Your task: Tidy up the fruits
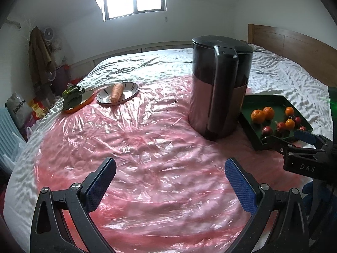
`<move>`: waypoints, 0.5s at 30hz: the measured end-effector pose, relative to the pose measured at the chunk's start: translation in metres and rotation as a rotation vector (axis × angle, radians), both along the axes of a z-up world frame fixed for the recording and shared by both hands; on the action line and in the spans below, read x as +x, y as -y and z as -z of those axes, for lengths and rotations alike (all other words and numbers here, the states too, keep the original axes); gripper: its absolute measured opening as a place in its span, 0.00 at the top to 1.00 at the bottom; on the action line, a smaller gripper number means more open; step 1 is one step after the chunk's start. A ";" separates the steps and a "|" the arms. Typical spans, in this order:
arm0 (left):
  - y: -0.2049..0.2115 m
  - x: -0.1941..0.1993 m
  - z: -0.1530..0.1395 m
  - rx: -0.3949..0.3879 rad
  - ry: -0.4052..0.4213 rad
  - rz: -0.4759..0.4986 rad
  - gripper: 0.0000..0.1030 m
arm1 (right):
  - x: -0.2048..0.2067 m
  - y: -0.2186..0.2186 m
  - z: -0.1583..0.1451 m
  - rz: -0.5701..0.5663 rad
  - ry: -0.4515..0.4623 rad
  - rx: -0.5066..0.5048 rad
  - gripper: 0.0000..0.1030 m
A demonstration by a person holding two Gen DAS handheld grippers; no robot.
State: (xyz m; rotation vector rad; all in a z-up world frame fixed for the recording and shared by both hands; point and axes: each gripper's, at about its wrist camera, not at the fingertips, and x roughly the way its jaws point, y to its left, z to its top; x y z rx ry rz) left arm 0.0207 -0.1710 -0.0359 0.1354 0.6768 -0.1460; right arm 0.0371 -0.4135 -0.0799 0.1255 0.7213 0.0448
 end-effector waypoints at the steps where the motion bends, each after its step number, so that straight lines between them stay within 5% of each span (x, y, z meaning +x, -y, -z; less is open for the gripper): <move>1: -0.002 0.000 0.000 0.001 0.002 -0.005 0.01 | 0.001 -0.004 0.000 -0.011 0.001 -0.011 0.00; 15: -0.022 -0.004 0.001 0.001 0.000 -0.042 0.01 | 0.008 -0.049 -0.002 -0.132 0.006 -0.130 0.00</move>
